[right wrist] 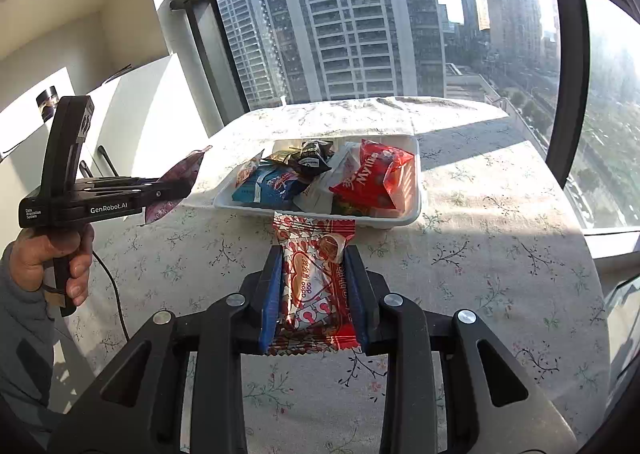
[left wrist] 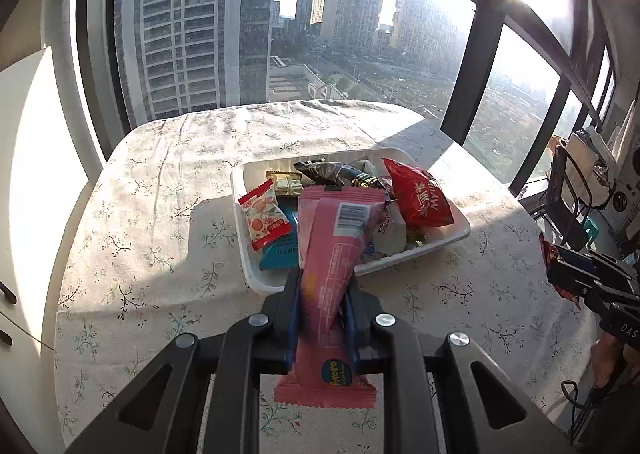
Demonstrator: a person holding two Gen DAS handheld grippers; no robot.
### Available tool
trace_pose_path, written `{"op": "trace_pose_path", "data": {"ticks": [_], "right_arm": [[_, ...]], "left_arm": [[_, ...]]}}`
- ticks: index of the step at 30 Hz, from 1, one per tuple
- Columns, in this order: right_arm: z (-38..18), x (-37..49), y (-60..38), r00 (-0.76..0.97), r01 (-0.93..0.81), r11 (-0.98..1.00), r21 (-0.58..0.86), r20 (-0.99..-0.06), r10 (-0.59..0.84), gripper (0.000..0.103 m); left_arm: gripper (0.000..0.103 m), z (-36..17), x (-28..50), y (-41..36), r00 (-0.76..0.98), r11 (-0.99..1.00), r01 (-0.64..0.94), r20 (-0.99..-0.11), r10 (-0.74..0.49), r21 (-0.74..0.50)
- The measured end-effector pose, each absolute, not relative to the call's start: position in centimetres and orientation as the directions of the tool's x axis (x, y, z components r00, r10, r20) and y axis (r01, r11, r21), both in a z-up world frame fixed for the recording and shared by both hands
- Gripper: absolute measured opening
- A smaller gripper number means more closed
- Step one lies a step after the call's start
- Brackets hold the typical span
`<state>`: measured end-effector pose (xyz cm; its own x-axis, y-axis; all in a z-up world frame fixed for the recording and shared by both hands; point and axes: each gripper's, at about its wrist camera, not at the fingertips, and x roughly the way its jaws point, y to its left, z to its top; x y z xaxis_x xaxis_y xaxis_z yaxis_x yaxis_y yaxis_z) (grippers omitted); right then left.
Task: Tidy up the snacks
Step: 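Lower the pink packet into the tray with the left tool while the right tool places the wrapped snack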
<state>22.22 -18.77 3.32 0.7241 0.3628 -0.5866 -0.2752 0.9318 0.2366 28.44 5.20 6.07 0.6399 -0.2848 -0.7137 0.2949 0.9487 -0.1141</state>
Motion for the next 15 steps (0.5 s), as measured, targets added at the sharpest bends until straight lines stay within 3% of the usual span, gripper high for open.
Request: {"op": "trace_pose_path", "data": {"ticks": [6, 15], "right_arm": [[5.4, 30.5, -18.6, 0.71, -0.26, 0.908, 0.329, -0.572, 0.411, 0.028], [3.6, 41.8, -16.1, 0.667, -0.196, 0.929, 0.313, -0.652, 0.36, 0.028]], "left_arm": [[0.02, 6.0, 34.5, 4.5, 0.636, 0.96, 0.25, -0.727, -0.259, -0.122], [0.021, 3.6, 40.6, 1.0, 0.591, 0.963, 0.249, -0.772, -0.233, -0.101]]}}
